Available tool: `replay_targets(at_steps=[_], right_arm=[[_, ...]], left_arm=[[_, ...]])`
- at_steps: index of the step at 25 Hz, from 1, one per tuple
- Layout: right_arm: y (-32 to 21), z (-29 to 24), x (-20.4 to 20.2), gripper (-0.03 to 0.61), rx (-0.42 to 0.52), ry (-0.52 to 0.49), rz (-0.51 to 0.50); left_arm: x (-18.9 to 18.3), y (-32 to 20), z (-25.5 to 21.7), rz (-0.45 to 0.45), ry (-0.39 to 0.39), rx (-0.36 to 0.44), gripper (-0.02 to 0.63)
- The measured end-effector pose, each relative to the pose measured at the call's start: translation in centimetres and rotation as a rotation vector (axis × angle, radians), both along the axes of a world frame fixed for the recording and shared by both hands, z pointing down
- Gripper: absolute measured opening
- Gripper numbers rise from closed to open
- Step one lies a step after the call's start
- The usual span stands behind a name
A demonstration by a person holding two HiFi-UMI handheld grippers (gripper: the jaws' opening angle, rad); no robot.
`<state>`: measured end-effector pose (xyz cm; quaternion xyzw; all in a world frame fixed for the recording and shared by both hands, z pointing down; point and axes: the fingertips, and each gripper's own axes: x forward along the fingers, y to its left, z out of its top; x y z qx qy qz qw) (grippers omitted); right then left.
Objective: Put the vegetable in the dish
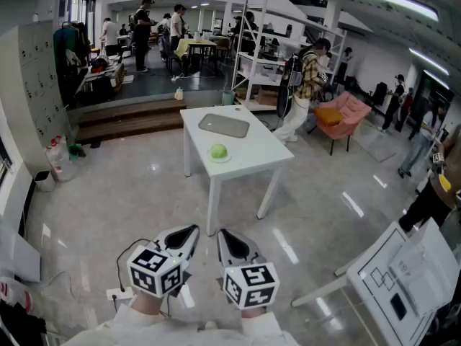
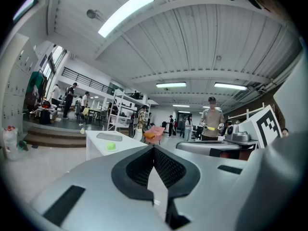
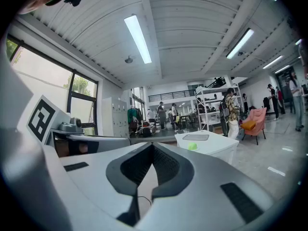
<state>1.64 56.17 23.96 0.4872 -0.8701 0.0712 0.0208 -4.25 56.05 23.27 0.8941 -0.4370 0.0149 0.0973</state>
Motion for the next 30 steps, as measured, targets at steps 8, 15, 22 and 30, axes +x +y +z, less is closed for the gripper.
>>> replay_targets(at_steps=[8,15,22,30], right_arm=[[0.3,0.1,1.1,0.012,0.012,0.003,-0.018],[0.3,0.1,0.9,0.012,0.009,-0.005,-0.025],[-0.6,0.5,1.9,0.012,-0.003,-0.03,-0.033],[-2.1,1.8,4.6,0.012,-0.015,-0.002,-0.048]], left_arm=[[1.6,0.2,0.3,-0.006,0.014,-0.004,0.005],[2.0,0.0,0.0,-0.001,0.016,-0.006,0.005],[3.1,-0.7,0.4,0.004,0.024,-0.017,0.005],[6.0,-2.2,1.7,0.007,0.055,-0.046,0.005]])
